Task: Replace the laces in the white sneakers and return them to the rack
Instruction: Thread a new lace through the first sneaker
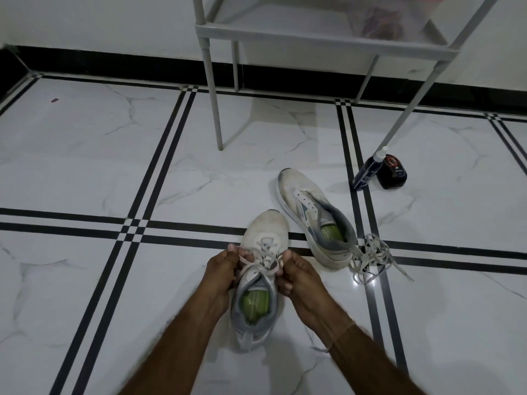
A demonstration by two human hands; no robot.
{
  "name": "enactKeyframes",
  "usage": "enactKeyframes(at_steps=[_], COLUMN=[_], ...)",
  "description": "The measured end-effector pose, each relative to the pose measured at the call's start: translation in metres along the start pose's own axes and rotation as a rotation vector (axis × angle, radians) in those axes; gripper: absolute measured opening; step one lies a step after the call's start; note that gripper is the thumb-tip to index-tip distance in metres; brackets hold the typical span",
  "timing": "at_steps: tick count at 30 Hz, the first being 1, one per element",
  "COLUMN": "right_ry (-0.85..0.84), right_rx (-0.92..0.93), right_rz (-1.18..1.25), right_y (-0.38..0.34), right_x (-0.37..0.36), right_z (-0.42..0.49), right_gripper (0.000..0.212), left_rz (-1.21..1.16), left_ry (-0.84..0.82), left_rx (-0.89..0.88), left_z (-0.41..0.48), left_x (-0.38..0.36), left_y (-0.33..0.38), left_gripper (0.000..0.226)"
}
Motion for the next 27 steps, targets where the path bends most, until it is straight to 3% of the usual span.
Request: enactKeyframes(at_steps=[10,18,23,27], right_ry=[0.094,0.159,0.177,0.186], right_rx=[-0.005,0.052,0.035,-0.008], right_rz=[0.141,-0.118,-0.148,-0.091], right_y=[0.0,0.002,0.004,-0.001], right_x=[-0.004,-0.001,0.0,0.008], right_z=[-0.005,0.001,0.001,-0.007], right_gripper=[0.038,0.037,0.038,0.03], left_rz=[-0.201,-0.197,-0.275,-0.07], left_ry=[0.155,0.151,0.159,0.205], left_rx=[0.066,0.093,0.13,-0.056], left_z=[0.01,0.013,0.017,0.011], left_x=[-0.003,-0.003,-0.003,-0.001], left_y=[0.013,0.013,0.013,0.013], left_gripper=[0.043,0.043,0.043,0.039])
Point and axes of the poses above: each hand's wrist, its own z-axis towards the middle knuckle, its own x-axis out of the back of the hand, y = z × x, the point moved 2 cm from there along z, towards the middle knuckle, and after that the axes turned 12 degrees about z, right-handed, at the moved point
